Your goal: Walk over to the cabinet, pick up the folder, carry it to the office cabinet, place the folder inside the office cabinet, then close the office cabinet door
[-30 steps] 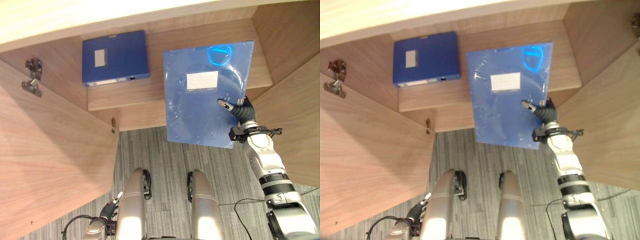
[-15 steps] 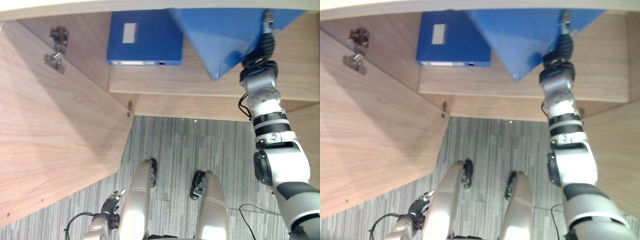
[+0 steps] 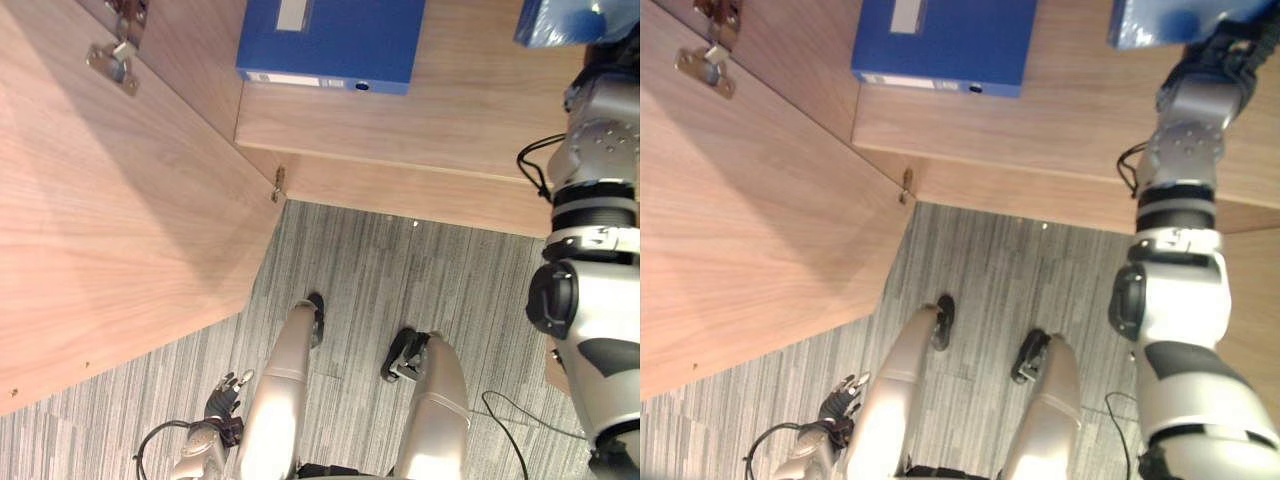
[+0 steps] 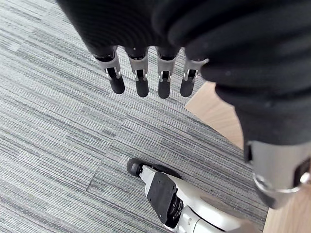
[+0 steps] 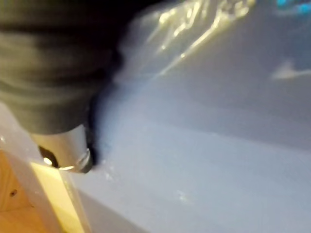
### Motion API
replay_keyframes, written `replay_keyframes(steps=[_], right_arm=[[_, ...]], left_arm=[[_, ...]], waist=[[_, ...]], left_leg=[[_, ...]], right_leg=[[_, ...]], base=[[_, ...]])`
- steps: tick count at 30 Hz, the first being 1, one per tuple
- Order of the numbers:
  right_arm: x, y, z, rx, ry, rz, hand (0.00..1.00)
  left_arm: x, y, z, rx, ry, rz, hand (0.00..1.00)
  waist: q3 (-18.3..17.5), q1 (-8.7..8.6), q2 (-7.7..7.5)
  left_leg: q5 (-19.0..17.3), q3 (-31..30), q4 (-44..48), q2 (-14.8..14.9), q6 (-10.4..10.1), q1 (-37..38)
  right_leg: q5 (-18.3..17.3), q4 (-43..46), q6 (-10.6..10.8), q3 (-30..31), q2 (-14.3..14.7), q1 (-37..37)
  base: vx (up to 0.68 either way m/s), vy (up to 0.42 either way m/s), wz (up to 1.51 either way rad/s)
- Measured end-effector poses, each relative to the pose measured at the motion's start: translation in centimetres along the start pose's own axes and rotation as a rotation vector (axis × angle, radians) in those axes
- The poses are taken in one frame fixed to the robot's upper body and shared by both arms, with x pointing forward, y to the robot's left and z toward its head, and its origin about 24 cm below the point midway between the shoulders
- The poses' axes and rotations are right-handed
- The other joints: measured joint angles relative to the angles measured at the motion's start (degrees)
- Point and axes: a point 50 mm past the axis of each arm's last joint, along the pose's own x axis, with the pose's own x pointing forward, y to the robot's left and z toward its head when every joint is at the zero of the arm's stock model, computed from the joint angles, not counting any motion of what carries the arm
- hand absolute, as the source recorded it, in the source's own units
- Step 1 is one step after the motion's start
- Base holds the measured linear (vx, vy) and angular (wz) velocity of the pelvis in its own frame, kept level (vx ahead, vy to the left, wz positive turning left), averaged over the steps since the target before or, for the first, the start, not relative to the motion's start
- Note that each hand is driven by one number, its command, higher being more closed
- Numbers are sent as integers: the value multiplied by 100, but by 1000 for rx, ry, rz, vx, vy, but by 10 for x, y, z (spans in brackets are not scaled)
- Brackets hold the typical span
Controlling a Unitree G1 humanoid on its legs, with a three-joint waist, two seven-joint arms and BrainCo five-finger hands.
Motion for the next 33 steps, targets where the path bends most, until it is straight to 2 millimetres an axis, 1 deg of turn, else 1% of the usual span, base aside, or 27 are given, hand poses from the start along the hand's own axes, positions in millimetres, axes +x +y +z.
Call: replay_keyframes(steps=[1, 3, 4, 5, 9, 10, 14, 15, 17, 20, 23, 24, 26, 27, 29, 30, 31, 33], right_arm=[[2, -1, 6, -22, -17, -26, 100], [3, -5, 8, -42, -23, -60, 100], [4, -8, 7, -54, -17, -91, 0], [4, -10, 6, -60, -13, -121, 0], [5, -13, 3, -85, -1, -164, 0], [5, -13, 5, -86, -5, -169, 0], [7, -10, 13, -90, -30, -163, 0], [8, -8, 20, -99, -48, -153, 0], [9, -5, 24, -123, -58, -139, 0], [9, -4, 23, -156, -50, -121, 0], [8, -3, 13, -248, -4, -86, 0], [7, -4, 9, -294, 15, -74, 0], [6, -9, -2, -475, 80, -37, 0], [6, -11, -5, -522, 100, -28, 0], [3, -18, -17, -663, 175, 4, 0], [1, -24, -24, -763, 220, 28, 0], [1, -26, -26, -809, 239, 37, 0], [-1, -36, -31, -992, 294, 66, 0]], left_arm=[[0, -1, 0, -10, -1, 1, 0], [0, -2, 0, -13, -3, 4, 0], [0, -2, 0, -15, -4, 7, 0], [0, -3, -1, -14, -3, 9, 0], [0, -6, -3, -9, 2, 6, 0], [0, -8, -3, -13, 4, 7, 0], [-1, -8, -4, -13, 6, 11, 0], [-1, -8, -4, -13, 7, 14, 0], [-1, -7, -4, -13, 6, 14, 0], [-1, -7, -4, -17, 8, 16, 0], [-1, -7, -5, -20, 11, 17, 0], [-1, -6, -5, -19, 12, 18, 0], [-1, -6, -4, -18, 11, 18, 0], [-1, -6, -4, -18, 11, 17, 0], [-1, -6, -5, -27, 12, 18, 0], [-1, -5, -5, -38, 13, 19, 0], [-1, -5, -5, -42, 13, 19, 0], [-2, -4, -6, -47, 16, 20, 0]], waist=[[2, 3, 3], [3, 10, 6], [5, 8, 6], [7, 4, 6], [30, 3, 32], [59, 3, 75], [65, -6, 87], [65, -8, 87], [65, -17, 87], [65, -44, 89], [66, -63, 90], [66, -65, 90], [66, -60, 90], [66, -56, 90], [66, -43, 90], [66, -36, 90], [66, -34, 90], [66, -33, 90]], left_leg=[[59, -68, -4, -73, -35, -89], [111, -136, -10, -113, -66, -196], [163, -180, -25, -157, -95, -283], [208, -201, -30, -207, -111, -381], [299, -240, -11, -254, -160, -644], [305, -263, 11, -260, -167, -683], [328, -255, 5, -261, -177, -741], [332, -250, 2, -261, -174, -740], [335, -244, 1, -261, -169, -739], [343, -228, -18, -260, -167, -724], [354, -224, -44, -253, -178, -704], [358, -222, -54, -249, -182, -695], [386, -213, -108, -245, -193, -670], [392, -213, -123, -245, -196, -660], [396, -204, -148, -235, -201, -619], [400, -198, -167, -227, -208, -589], [403, -199, -175, -227, -212, -582], [412, -195, -220, -213, -203, -545]], right_leg=[[-86, 77, -21, -70, -66, -51], [-125, 138, -27, -121, -87, -128], [-148, 192, -52, -152, -126, -214], [-170, 279, -65, -155, -183, -326], [-178, 454, -72, -157, -248, -630], [-179, 488, -72, -158, -248, -656], [-179, 510, -71, -146, -254, -738], [-179, 510, -71, -143, -256, -740], [-179, 508, -71, -138, -257, -741], [-179, 502, -71, -128, -261, -741], [-178, 493, -72, -124, -257, -740], [-178, 490, -72, -124, -256, -740], [-176, 468, -74, -124, -256, -737], [-176, 462, -75, -124, -257, -732], [-176, 462, -75, -120, -256, -712], [-176, 460, -75, -120, -255, -692], [-176, 457, -75, -121, -254, -687], [-148, 389, -127, -147, -249, -636]], base=[[-67, -52, 39], [-68, -55, 32], [-69, -46, 32], [-55, -32, 27], [-41, -22, 15], [-28, -8, 6], [-8, -1, 1], [0, 0, 0], [0, 0, 0], [0, 0, 0], [0, 0, 0], [0, 0, 0], [0, 0, 0], [0, 0, 0], [5, -4, -2], [0, 0, 0], [0, 0, 0], [0, 0, 0]])
